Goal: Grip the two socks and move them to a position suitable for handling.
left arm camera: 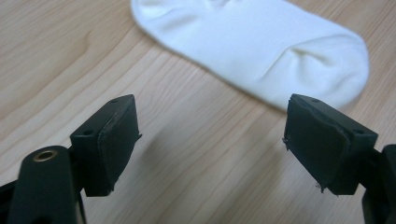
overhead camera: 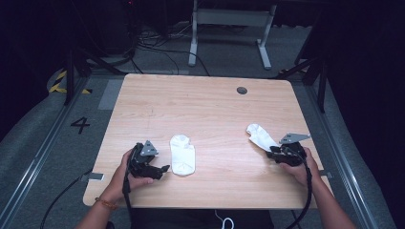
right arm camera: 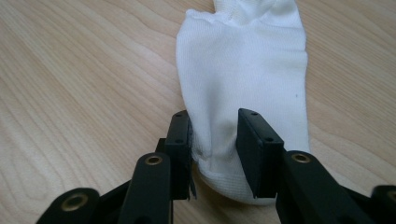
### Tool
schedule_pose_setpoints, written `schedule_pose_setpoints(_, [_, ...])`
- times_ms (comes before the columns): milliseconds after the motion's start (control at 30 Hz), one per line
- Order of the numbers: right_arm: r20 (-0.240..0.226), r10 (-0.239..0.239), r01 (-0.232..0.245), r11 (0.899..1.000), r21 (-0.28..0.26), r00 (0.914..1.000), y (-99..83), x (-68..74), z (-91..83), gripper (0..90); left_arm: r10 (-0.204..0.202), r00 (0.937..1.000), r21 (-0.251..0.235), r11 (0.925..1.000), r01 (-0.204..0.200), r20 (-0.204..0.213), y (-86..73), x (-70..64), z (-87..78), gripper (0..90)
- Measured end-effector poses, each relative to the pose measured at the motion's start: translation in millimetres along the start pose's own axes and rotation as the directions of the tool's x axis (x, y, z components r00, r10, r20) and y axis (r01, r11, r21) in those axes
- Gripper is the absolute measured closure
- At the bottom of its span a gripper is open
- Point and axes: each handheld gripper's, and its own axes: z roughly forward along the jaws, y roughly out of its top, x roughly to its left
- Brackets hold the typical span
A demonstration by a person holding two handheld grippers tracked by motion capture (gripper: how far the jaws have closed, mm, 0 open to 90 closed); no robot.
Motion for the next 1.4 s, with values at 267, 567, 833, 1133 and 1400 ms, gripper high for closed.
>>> schedule_pose_setpoints(267, [-0.011, -0.008, 0.008, 1.0, 0.007, 0.9999, -2.6, 7.5, -3.8, 66.8, 0.055, 0.9983, 0.015, 0.9984, -0.055, 0.017, 19.7, -14.6, 22.5, 20.0])
schedule_pose_setpoints(567, [-0.028, -0.02, 0.02, 1.0, 0.018, 0.9994, -7.4, 23.2, -10.3, 65.6, 0.087, 0.9902, -0.006, 0.9962, -0.087, 0.109, 36.5, -20.6, 42.8, 18.0])
schedule_pose_setpoints(833, [-0.093, -0.08, 0.083, 0.996, 0.026, 0.9924, -11.6, 50.2, -17.6, 64.8, 0.126, 0.9824, -0.003, 0.9919, -0.127, 0.138, 52.3, -26.0, 55.5, 16.7])
schedule_pose_setpoints(1133, [-0.169, -0.187, 0.197, 0.98, 0.042, 0.9677, -8.9, 79.1, -21.6, 68.3, 0.154, 0.9801, -0.052, 0.9875, -0.149, 0.125, 52.5, -37.1, 36.7, 21.0])
schedule_pose_setpoints(1400, [-0.109, -0.205, 0.205, 0.979, -0.012, 0.9727, 13.1, 89.9, -16.5, 48.5, 0.097, 0.9914, -0.078, 0.9929, -0.091, 0.087, 29.1, -32.6, -3.9, 21.4])
